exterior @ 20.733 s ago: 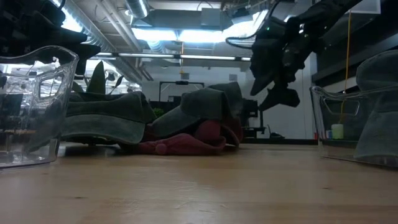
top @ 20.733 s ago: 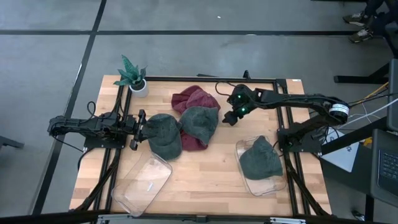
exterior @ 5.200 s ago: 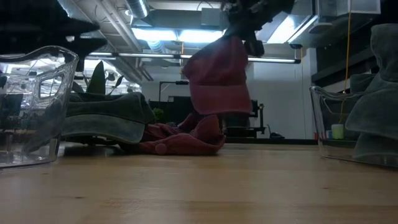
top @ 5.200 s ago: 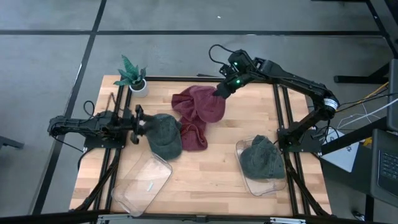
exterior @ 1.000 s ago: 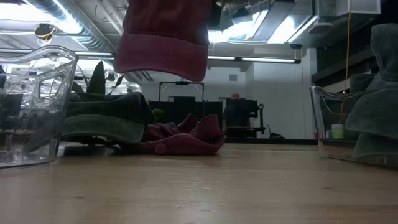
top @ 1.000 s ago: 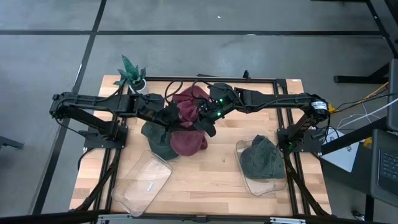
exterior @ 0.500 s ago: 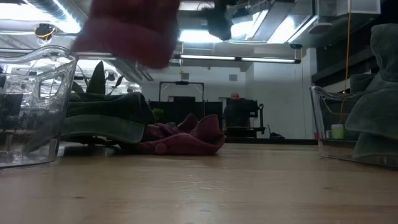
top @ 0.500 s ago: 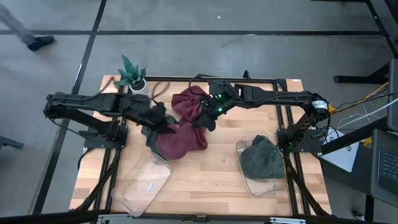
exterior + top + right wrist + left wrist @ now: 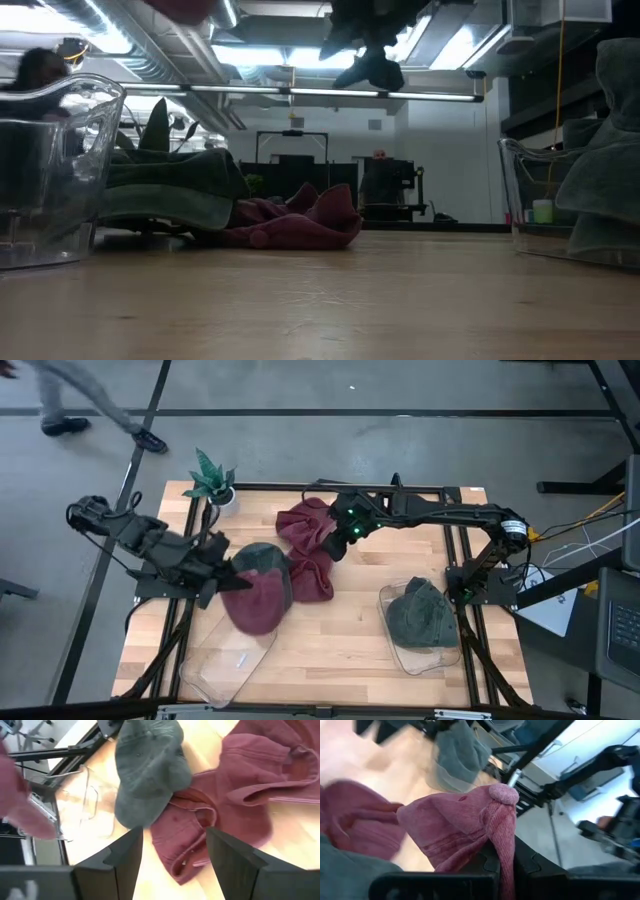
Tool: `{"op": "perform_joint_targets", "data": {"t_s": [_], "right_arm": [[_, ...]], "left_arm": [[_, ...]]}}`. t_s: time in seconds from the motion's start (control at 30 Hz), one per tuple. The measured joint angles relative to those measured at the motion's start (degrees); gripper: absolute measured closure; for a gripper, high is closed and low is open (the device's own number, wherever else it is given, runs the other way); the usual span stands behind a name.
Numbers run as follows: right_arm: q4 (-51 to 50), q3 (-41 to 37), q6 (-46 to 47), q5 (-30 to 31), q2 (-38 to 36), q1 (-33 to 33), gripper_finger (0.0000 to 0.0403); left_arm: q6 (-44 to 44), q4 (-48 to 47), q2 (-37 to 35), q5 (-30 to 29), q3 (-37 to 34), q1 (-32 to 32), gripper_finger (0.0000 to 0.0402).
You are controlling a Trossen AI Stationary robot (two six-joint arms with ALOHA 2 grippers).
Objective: Pick & Place hat
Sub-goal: Put the right red cap into the left transparent bin
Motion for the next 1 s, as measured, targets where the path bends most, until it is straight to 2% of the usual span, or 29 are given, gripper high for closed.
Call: {"op": "perform_joint_targets", "data": {"t_s": [0.23,0.4,0.57,0.77,1.0], "right_arm": [[-2.4,0.0,-2.1,0.4,0.0,-1.5,0.0186],[-5.3,0.0,-3.0,5.0,0.0,-2.1,0.0186],[-9.0,0.0,-3.5,10.6,0.0,-2.1,0.0186],[-10.9,0.0,-3.9,13.6,0.0,-2.1,0.0186],[-11.3,0.0,-4.9,15.0,0.0,-2.1,0.0186]], "left_arm": [[-10.9,-1.5,0.0,-7.5,0.0,-11.2,0.0398],[-18.2,-5.5,0.0,-17.5,0.0,-18.7,0.0398],[-20.5,-5.6,0.0,-25.7,0.0,-23.5,0.0398],[-21.8,-6.7,1.8,-27.3,1.4,-25.4,0.0398],[-24.6,-13.4,6.4,-26.0,8.4,-29.5,0.0398]]}}
